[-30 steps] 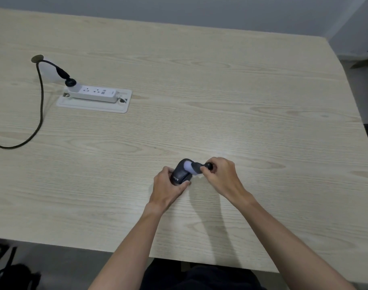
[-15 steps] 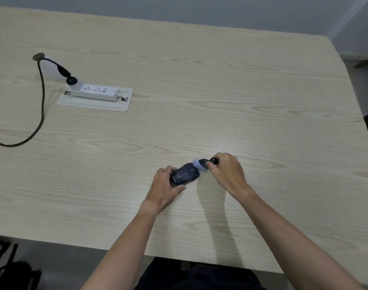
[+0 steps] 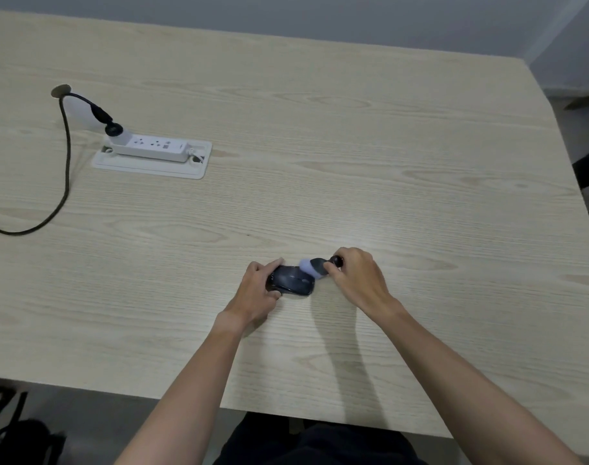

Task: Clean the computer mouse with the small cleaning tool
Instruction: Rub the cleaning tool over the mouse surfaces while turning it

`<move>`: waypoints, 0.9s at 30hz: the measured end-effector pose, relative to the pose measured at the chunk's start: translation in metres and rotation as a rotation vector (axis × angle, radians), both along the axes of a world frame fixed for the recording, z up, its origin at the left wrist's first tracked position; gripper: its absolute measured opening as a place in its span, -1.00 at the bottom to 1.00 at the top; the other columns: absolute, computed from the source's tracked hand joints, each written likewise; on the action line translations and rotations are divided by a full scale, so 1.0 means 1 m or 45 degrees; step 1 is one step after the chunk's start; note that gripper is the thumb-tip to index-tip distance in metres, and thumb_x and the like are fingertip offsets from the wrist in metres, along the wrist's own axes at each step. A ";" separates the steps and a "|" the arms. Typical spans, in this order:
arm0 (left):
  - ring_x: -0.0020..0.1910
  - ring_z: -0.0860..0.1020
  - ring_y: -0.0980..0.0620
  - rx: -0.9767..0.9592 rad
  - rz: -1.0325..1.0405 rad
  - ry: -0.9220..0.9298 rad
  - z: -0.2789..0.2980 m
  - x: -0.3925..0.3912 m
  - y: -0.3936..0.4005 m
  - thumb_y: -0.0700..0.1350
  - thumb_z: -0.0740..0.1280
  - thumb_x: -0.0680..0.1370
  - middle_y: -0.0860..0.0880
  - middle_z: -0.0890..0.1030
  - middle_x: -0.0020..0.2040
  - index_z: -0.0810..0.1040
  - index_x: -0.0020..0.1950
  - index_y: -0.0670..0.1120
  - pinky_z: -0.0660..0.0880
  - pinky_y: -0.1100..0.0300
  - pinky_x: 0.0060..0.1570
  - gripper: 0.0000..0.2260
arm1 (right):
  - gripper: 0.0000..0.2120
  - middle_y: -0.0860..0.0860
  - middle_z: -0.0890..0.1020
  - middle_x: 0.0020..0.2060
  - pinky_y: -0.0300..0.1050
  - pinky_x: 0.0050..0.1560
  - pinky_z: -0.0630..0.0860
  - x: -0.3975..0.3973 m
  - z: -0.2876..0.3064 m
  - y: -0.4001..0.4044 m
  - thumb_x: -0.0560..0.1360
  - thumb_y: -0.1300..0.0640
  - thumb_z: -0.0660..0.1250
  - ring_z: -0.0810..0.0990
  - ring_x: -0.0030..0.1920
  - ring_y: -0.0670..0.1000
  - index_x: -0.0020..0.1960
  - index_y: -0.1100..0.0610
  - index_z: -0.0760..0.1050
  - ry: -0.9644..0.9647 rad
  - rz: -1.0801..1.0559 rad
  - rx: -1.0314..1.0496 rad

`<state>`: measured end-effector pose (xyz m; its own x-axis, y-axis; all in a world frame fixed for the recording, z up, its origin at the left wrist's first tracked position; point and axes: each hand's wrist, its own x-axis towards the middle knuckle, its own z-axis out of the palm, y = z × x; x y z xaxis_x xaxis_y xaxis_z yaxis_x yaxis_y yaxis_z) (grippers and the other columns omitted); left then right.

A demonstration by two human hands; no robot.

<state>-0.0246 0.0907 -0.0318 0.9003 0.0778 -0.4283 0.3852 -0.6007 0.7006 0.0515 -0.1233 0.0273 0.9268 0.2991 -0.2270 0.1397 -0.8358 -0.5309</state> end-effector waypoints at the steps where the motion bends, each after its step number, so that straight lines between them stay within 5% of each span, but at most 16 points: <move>1: 0.02 0.40 0.18 0.006 0.024 0.004 0.001 0.000 -0.001 -0.32 0.38 0.51 -0.03 0.35 0.14 0.31 0.56 0.04 0.38 0.26 0.20 -0.34 | -0.75 0.03 0.59 -0.27 -0.09 -0.29 0.43 0.001 0.001 -0.001 0.56 0.04 0.33 0.56 -0.23 0.05 -0.17 0.20 0.56 -0.055 -0.043 -0.030; 6: 0.19 0.36 0.09 -0.047 0.305 -0.050 0.004 -0.006 -0.008 -0.32 0.35 0.54 -0.02 0.40 0.21 0.34 0.48 -0.05 0.28 0.25 0.18 -0.47 | -0.76 -0.01 0.59 -0.35 -0.06 -0.26 0.51 -0.001 0.004 0.002 0.53 0.02 0.36 0.55 -0.30 -0.01 -0.21 0.16 0.57 0.141 -0.014 0.184; 10: 0.09 0.52 -0.04 -0.012 0.515 -0.117 -0.001 -0.005 -0.015 -0.18 0.34 0.61 -0.10 0.54 0.04 0.44 0.32 -0.14 0.46 0.13 0.14 -0.71 | -0.73 0.05 0.61 -0.31 -0.02 -0.30 0.48 -0.001 0.001 -0.003 0.55 0.03 0.34 0.58 -0.27 0.09 -0.18 0.22 0.55 -0.010 -0.130 -0.020; 13: 0.08 0.56 -0.07 -0.023 0.603 -0.151 -0.002 -0.003 -0.024 -0.10 0.26 0.64 -0.08 0.61 -0.08 0.46 0.24 -0.12 0.49 0.01 0.20 -0.80 | -0.72 0.10 0.62 -0.33 0.04 -0.29 0.51 0.000 0.001 -0.001 0.53 0.02 0.37 0.56 -0.31 0.08 -0.21 0.22 0.56 0.103 -0.121 0.158; 20: 0.04 0.59 0.02 -0.094 0.642 -0.089 0.000 0.004 -0.031 0.12 0.30 0.57 -0.06 0.63 0.01 0.40 0.28 -0.01 0.54 0.08 0.08 -0.65 | -0.77 0.01 0.60 -0.33 -0.12 -0.33 0.46 0.000 0.000 -0.003 0.53 0.04 0.38 0.57 -0.29 0.03 -0.19 0.19 0.56 0.010 -0.118 0.086; 23: 0.04 0.58 0.00 -0.068 0.623 -0.079 0.003 0.011 -0.029 0.09 0.31 0.58 -0.05 0.64 -0.05 0.41 0.32 -0.01 0.50 0.10 0.03 -0.64 | -0.78 -0.02 0.61 -0.35 -0.10 -0.31 0.51 -0.001 -0.001 -0.002 0.50 0.03 0.40 0.58 -0.30 0.01 -0.22 0.16 0.59 0.135 -0.019 0.125; 27: 0.01 0.59 0.01 -0.081 0.608 -0.077 0.008 0.017 -0.030 -0.01 0.31 0.61 -0.01 0.63 -0.12 0.48 0.30 -0.05 0.41 0.20 -0.09 -0.72 | -0.76 0.00 0.59 -0.33 -0.19 -0.40 0.33 0.000 -0.006 -0.009 0.54 0.05 0.36 0.55 -0.30 0.03 -0.21 0.19 0.54 -0.037 -0.109 -0.083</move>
<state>-0.0080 0.0611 -0.0234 0.7939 0.4634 -0.3936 0.5647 -0.3221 0.7598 0.0517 -0.1326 0.0210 0.9548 0.2040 -0.2163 0.0808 -0.8780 -0.4718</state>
